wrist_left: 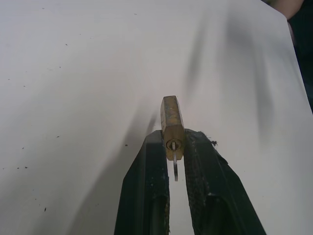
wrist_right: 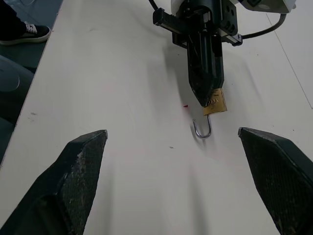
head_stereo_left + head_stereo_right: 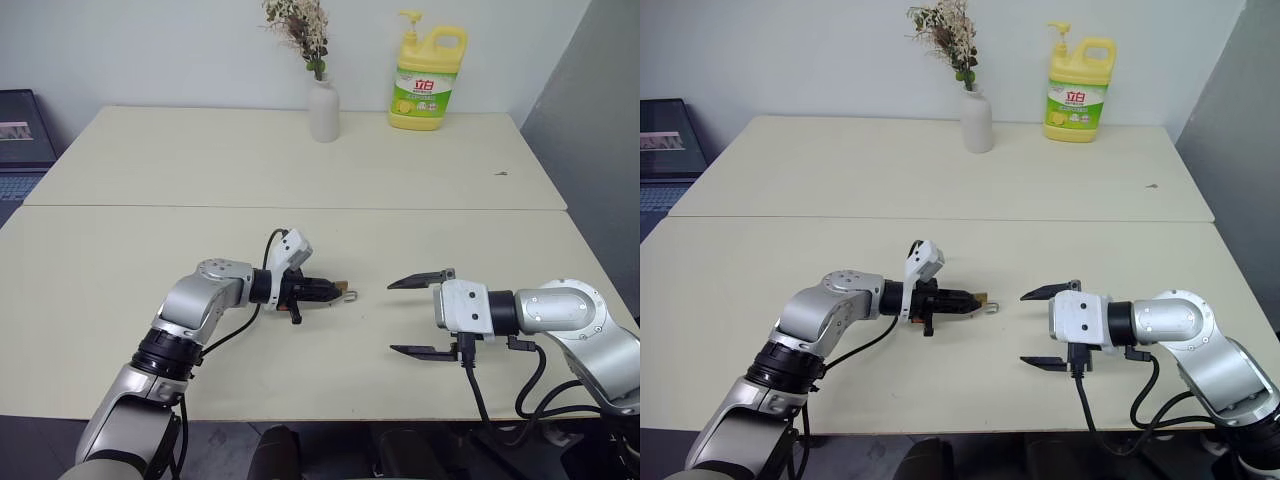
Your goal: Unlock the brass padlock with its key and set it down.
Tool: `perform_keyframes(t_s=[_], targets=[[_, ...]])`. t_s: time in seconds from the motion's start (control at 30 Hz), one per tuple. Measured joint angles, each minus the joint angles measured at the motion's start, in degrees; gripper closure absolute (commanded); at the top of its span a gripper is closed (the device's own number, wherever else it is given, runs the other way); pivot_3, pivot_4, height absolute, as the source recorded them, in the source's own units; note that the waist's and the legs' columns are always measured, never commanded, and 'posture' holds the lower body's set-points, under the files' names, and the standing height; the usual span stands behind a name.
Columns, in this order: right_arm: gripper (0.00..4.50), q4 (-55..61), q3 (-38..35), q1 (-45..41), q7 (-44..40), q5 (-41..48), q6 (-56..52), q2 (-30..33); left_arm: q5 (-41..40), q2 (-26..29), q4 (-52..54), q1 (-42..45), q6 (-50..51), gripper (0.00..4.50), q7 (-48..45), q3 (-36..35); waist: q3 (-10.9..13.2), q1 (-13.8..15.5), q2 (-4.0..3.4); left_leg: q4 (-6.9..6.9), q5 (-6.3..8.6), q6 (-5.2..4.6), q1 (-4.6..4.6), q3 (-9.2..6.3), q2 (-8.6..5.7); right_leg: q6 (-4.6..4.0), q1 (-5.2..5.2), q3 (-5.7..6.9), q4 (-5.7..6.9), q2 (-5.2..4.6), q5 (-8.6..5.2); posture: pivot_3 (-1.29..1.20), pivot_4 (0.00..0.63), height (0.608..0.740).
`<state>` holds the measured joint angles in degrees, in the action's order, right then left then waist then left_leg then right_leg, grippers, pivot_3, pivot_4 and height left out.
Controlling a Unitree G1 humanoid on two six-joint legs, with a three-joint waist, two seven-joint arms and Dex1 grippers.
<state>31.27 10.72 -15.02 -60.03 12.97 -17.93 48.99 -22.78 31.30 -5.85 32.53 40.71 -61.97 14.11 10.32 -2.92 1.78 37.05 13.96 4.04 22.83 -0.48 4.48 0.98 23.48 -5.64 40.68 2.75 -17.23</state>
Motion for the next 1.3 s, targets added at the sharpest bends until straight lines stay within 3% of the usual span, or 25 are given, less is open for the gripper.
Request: perform_keyframes(t_s=[0.2, 0.57, 0.93, 1.13, 1.3], targets=[[0.00, -2.8, 0.4, -1.4, 0.5, -2.3, 1.3, -1.8, 1.6, -0.2, -1.9, 0.0, -0.2, 4.36, 0.0, 0.3, 0.0, 0.0, 0.00, 0.00, 0.00, 0.00, 0.01, -0.01, 0.00, 0.00, 0.00, 0.01, 0.00, 0.00, 0.00, 0.00, 0.150, 0.740], [0.00, -2.8, 0.4, -1.4, 0.3, -2.7, 1.3, -2.2, 5.1, -1.2, -6.7, 1.6, -5.7, 0.94, -1.6, 0.7, 0.0, 0.0, 0.00, 0.00, 0.00, 0.00, 0.00, -0.02, -0.01, 0.00, 0.00, 0.01, 0.02, 0.00, 0.00, 0.00, 0.150, 0.740], [0.00, -2.9, 1.7, -1.4, 0.1, -2.9, 1.3, -2.1, 4.6, 4.0, -4.7, 1.3, -6.8, 0.94, -3.9, -3.4, 0.0, -0.1, 0.00, 0.00, 0.00, 0.00, 0.02, -0.03, 0.00, 0.00, 0.00, 0.02, 0.00, 0.00, 0.00, 0.00, 0.150, 0.740], [0.00, -3.6, 1.9, -1.6, 0.1, -3.5, 1.3, -2.1, 0.7, 10.2, 5.0, -4.4, -5.5, 0.94, -6.2, -8.6, 0.0, -0.3, 0.00, -0.02, 0.00, 0.00, 0.00, -0.07, 0.03, -0.03, 0.01, 0.07, 0.01, 0.00, -0.02, 0.00, 0.150, 0.740], [0.00, -4.2, 1.9, -1.7, 0.2, -4.1, 2.4, -2.4, 1.8, 13.9, 9.9, -10.6, -12.6, 0.94, -5.6, -12.3, 0.0, -0.3, 0.00, -0.02, 0.00, 0.00, 0.00, -0.06, 0.04, -0.03, 0.01, 0.06, 0.00, 0.00, -0.02, 0.00, 0.150, 0.740]])
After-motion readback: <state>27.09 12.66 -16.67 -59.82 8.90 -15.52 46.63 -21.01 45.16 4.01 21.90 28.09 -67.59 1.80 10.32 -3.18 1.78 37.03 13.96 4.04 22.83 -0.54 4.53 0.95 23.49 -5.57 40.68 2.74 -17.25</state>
